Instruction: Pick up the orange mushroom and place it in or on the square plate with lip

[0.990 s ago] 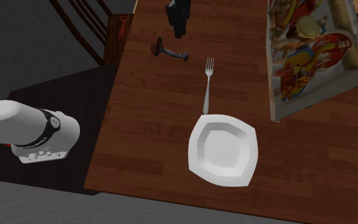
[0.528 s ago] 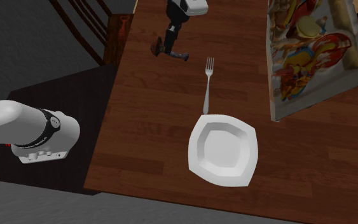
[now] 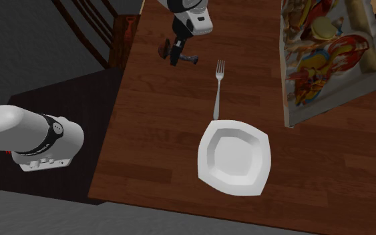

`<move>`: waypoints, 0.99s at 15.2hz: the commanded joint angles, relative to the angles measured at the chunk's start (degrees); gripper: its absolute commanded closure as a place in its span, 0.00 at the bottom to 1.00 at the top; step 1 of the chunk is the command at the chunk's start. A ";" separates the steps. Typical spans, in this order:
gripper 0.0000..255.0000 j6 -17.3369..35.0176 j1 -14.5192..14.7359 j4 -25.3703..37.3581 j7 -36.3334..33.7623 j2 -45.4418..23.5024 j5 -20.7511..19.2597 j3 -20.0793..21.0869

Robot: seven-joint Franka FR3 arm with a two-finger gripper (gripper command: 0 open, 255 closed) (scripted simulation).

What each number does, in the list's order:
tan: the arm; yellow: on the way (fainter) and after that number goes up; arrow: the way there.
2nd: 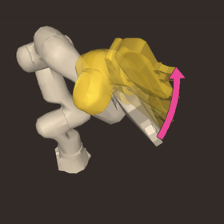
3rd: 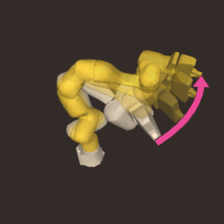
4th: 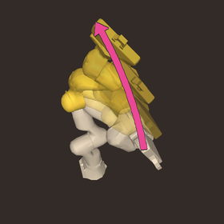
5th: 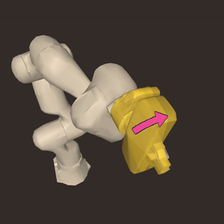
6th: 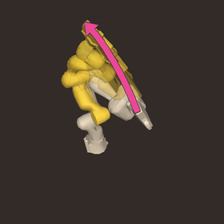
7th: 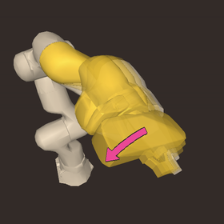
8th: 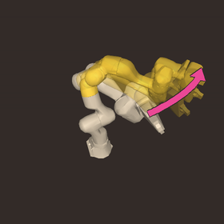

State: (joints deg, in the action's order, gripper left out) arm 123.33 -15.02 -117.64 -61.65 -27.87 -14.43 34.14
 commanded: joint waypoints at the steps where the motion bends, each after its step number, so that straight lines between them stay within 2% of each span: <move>1: 0.00 0.47 0.16 -0.14 -0.20 -0.35 -0.22 -0.13; 7: 0.00 0.46 0.15 -0.14 -0.20 -0.34 -0.22 -0.13; 8: 1.00 0.46 0.15 -0.14 -0.20 -0.34 -0.22 -0.13; 15: 1.00 0.47 0.14 -0.15 -0.19 -0.34 -0.23 -0.14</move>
State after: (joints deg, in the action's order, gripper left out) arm 123.83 -14.85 -117.72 -61.83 -28.18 -14.65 34.05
